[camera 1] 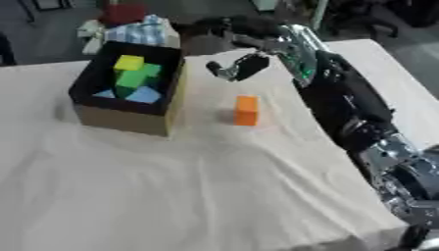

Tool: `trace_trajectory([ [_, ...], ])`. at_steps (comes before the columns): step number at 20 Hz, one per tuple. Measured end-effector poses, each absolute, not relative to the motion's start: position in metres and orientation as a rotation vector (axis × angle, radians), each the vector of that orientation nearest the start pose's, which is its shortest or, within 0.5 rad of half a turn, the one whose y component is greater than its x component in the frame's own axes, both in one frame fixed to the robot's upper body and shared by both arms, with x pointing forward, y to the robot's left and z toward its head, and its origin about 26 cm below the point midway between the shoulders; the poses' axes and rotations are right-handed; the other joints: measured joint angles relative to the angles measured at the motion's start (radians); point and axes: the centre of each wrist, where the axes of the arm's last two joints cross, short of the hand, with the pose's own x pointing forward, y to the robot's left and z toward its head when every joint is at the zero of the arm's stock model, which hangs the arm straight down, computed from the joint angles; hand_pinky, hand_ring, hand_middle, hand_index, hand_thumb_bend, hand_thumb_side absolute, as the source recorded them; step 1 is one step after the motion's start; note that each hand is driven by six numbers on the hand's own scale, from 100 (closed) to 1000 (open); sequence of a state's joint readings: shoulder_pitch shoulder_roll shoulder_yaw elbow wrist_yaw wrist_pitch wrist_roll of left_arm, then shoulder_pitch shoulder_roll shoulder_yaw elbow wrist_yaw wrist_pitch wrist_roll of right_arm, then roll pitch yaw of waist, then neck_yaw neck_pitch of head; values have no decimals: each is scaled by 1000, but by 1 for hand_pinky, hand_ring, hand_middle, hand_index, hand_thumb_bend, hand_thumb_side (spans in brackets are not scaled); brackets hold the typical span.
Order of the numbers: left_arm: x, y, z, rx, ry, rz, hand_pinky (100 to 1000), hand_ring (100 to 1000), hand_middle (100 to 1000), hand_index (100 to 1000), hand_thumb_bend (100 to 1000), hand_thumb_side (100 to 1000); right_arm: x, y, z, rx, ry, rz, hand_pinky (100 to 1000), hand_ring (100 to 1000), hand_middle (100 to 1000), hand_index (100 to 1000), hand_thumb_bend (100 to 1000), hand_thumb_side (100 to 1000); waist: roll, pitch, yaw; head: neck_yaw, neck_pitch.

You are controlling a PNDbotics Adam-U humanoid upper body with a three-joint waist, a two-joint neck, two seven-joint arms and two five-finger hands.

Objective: Pick up objects on the table and place them in the box.

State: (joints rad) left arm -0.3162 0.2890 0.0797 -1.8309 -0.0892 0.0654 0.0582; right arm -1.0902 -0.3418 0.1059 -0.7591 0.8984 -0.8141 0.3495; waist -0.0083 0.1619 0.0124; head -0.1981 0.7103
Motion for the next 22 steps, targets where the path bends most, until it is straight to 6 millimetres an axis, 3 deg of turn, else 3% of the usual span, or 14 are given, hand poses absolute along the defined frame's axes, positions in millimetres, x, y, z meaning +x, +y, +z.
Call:
trace_trajectory([
  [4,326,284,170,355,-2078,-232,855,606,605,884,100,782,502,-249,191,775,2311,-2657,885,953,986,1000,100,742,0,0,-6,2,0],
  [5,326,284,170,355,-2078,-231,855,606,605,884,100,784,502,-253,184,787,2284,-2704,885,956,988,1000,100,691,0,0,-6,2,0],
  [10,326,285,169,358,-2071,-229,854,606,605,884,100,782,502,-262,159,844,2103,-2900,888,970,1000,1000,126,735,0,0,-8,0,0],
  [16,327,286,166,360,-2062,-229,854,606,605,885,100,783,501,-262,144,884,1933,-2982,890,981,1000,1000,173,753,0,0,-14,-5,1],
  [22,326,286,165,363,-2058,-230,853,606,605,885,100,785,501,-262,132,956,1890,-3009,882,972,978,1000,161,723,0,0,-15,-6,1],
])
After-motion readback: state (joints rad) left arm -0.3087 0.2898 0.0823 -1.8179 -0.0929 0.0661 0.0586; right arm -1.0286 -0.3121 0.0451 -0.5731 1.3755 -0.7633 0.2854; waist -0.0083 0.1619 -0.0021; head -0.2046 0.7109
